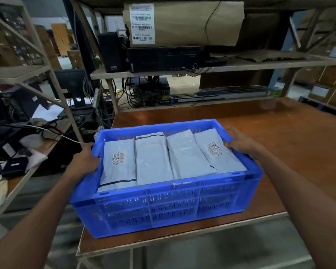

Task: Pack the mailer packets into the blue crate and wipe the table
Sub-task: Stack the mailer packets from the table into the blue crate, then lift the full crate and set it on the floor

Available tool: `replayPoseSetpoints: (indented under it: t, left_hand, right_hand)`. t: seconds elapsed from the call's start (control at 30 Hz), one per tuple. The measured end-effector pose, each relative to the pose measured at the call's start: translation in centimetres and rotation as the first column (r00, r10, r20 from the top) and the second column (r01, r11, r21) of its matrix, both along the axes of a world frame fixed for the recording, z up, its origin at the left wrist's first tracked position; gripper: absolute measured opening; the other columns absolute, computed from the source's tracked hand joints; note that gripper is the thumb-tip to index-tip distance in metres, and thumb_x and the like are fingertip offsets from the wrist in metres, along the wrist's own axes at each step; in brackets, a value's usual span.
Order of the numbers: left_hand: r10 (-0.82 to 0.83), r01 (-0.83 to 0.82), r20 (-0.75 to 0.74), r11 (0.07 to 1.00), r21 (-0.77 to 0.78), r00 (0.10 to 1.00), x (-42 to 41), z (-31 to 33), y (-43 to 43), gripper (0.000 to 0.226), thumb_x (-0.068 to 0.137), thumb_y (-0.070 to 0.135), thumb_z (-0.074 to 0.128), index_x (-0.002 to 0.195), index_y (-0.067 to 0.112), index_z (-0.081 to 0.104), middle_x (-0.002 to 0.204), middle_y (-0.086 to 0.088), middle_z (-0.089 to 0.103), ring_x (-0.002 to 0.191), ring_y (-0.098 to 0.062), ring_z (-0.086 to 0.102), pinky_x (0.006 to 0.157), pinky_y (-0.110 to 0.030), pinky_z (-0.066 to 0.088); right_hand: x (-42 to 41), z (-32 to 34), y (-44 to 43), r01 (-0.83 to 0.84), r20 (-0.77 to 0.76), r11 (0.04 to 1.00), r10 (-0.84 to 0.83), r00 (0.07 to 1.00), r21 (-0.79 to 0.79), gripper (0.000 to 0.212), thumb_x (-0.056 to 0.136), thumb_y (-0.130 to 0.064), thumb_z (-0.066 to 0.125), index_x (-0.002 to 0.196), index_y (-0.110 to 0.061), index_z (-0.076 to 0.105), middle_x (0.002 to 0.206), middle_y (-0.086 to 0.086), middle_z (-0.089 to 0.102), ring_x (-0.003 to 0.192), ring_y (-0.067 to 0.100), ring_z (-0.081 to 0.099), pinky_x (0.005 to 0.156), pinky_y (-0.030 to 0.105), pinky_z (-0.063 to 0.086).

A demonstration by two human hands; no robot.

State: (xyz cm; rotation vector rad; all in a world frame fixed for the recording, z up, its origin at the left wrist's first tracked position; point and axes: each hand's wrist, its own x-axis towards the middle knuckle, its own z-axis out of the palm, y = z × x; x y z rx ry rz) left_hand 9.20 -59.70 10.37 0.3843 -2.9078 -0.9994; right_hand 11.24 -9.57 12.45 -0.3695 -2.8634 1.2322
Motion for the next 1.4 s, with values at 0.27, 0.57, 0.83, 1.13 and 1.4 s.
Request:
replayPoseSetpoints:
  t: [0.27, 0.57, 0.83, 1.13, 1.4]
  left_hand:
    - [-0.072, 0.072, 0.028, 0.997, 0.010, 0.997, -1.2, -1.2, -0.1, 0.078, 0.087, 0.007, 0.049, 0.155, 0.031, 0.019, 0.089, -0.021, 0.071, 0.073, -0.031, 0.068, 0.081, -0.040, 0.054]
    - [-0.112, 0.107, -0.004, 0.946, 0.306, 0.994, -1.2, -1.3, -0.1, 0.078, 0.092, -0.007, 0.045, 0.155, 0.029, 0.020, 0.065, -0.012, 0.054, 0.052, -0.024, 0.044, 0.055, -0.032, 0.041]
    - [-0.237, 0.248, -0.077, 0.883, 0.398, 0.968, -2.0, 0.1, 6.3, 0.078, 0.091, -0.010, 0.045, 0.155, 0.028, 0.024, 0.067, -0.010, 0.050, 0.051, -0.021, 0.039, 0.049, -0.028, 0.037]
    - [-0.574, 0.604, -0.196, 0.718, 0.346, 0.795, 1.6, 4.5, 26.4, 0.076, 0.095, 0.001, 0.047, 0.153, 0.043, 0.021, 0.071, -0.004, 0.051, 0.056, -0.021, 0.042, 0.054, -0.033, 0.038]
    - [-0.827, 0.838, -0.236, 0.417, 0.352, 0.511, 16.5, 4.4, 50.3, 0.077, 0.094, -0.010, 0.043, 0.155, 0.032, 0.021, 0.070, -0.006, 0.043, 0.053, -0.019, 0.033, 0.042, -0.022, 0.031]
  right_hand:
    - [-0.6, -0.2, -1.0, 0.012, 0.036, 0.999, -0.011, 0.999, -0.031, 0.060, 0.097, -0.003, 0.050, 0.148, -0.028, 0.031, 0.094, 0.017, 0.063, 0.062, 0.023, 0.056, 0.054, 0.031, 0.047]
    - [0.1, -0.8, -0.4, 0.036, 0.048, 0.995, -0.032, 0.998, -0.089, 0.067, 0.095, 0.007, 0.048, 0.151, -0.026, 0.030, 0.060, 0.008, 0.051, 0.049, 0.015, 0.043, 0.042, 0.025, 0.040]
    - [7.1, 1.5, 5.9, 0.166, -0.007, 0.984, -0.167, 0.986, -0.059, 0.078, 0.087, 0.014, 0.036, 0.152, -0.027, 0.027, 0.064, 0.011, 0.051, 0.047, 0.017, 0.041, 0.045, 0.030, 0.037]
    - [27.3, 5.0, 19.1, 0.522, -0.254, 0.853, -0.499, 0.828, 0.024, 0.065, 0.093, -0.003, 0.052, 0.151, -0.028, 0.034, 0.086, 0.010, 0.060, 0.052, 0.020, 0.046, 0.052, 0.031, 0.041]
    - [55.3, 4.6, 30.2, 0.819, -0.251, 0.566, -0.783, 0.569, 0.095, 0.070, 0.086, -0.012, 0.057, 0.149, -0.035, 0.035, 0.126, 0.013, 0.062, 0.080, 0.019, 0.055, 0.074, 0.028, 0.044]
